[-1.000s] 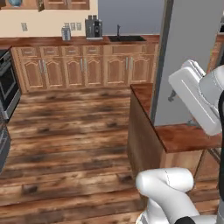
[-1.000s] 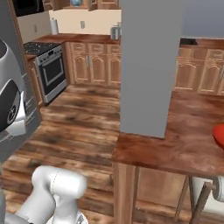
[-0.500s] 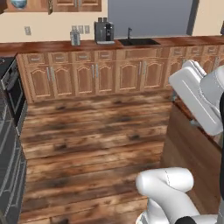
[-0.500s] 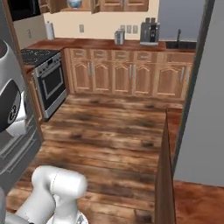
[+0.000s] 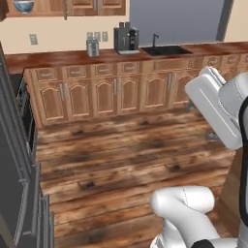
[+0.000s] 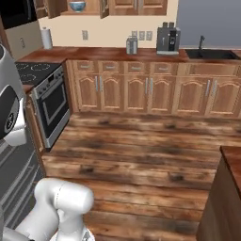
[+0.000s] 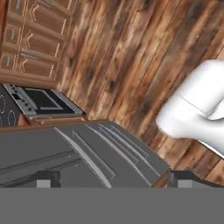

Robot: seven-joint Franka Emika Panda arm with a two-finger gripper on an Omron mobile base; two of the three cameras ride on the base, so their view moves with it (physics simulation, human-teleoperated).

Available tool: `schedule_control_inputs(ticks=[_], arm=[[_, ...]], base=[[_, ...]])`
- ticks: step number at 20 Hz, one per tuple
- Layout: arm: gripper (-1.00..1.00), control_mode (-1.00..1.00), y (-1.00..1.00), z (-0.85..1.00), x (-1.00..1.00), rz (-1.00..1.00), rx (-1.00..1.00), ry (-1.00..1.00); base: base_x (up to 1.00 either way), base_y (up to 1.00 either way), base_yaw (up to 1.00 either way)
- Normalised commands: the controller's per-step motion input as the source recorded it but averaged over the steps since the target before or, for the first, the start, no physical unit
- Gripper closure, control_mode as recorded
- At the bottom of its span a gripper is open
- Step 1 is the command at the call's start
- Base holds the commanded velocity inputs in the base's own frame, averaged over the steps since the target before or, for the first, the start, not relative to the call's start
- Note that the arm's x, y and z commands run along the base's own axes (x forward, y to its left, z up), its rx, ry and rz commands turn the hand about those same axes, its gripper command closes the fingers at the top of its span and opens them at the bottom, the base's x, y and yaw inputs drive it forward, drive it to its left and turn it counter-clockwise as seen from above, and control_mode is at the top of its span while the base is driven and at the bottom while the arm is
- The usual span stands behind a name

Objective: Pick up the bowls from the cabinet and place each bowl in front of a stool on the dining counter.

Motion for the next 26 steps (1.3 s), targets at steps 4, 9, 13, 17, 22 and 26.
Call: schedule_control_inputs(ticks=[4,9,13,17,22,26], arm=[[-1.0,1.0,0.0,0.0,0.0,0.0,0.0,0.0],[-1.0,1.0,0.0,0.0,0.0,0.0,0.0,0.0],[-1.0,1.0,0.0,0.0,0.0,0.0,0.0,0.0],[-1.0,1.0,0.0,0.0,0.0,0.0,0.0,0.0],[-1.0,1.0,0.0,0.0,0.0,0.0,0.0,0.0],[-1.0,1.0,0.0,0.0,0.0,0.0,0.0,0.0]], base=[[1.0,0.17,0.02],[1.0,0.0,0.04],[1.0,0.01,0.04],[1.0,0.04,0.09],[1.0,0.11,0.18],[1.0,0.11,0.24]])
